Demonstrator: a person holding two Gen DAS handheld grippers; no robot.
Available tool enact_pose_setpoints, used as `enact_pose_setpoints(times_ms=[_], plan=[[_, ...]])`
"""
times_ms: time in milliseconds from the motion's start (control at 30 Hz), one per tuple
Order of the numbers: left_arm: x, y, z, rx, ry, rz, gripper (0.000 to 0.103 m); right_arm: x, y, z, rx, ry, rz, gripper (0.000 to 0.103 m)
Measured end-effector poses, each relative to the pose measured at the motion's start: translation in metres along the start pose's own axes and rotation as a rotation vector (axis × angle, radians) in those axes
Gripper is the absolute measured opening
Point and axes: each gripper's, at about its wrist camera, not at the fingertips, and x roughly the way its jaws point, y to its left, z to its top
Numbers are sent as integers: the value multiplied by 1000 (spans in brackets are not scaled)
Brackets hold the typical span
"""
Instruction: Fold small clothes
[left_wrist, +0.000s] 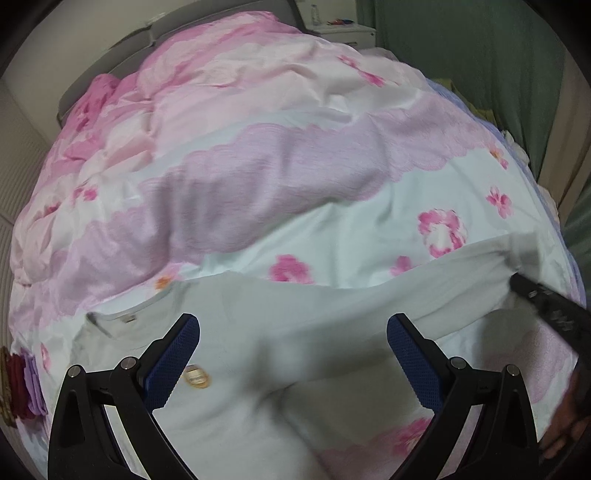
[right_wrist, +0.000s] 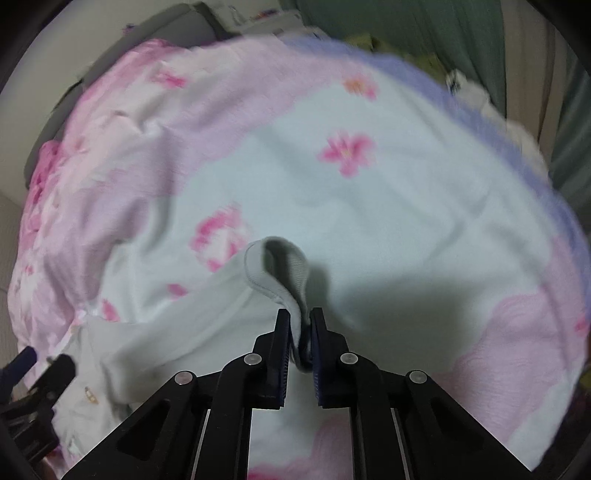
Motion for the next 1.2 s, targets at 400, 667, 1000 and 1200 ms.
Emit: enact_pose_setpoints(times_ms=[400,667,1000,1200], plan=[[-49,191,-80,-246,40,76,103,-97,180,-14,-294,-70,58,12],[-61,305,-143,-355,44,142,103,-85,343,-89,-514,-17,45,12],[-37,401,-199,-446,95,168,103,5,464,-194,-656,169,4,12],[-24,441,-222,-540,116,135,103,35,482,-222,-659,239,-3,12]])
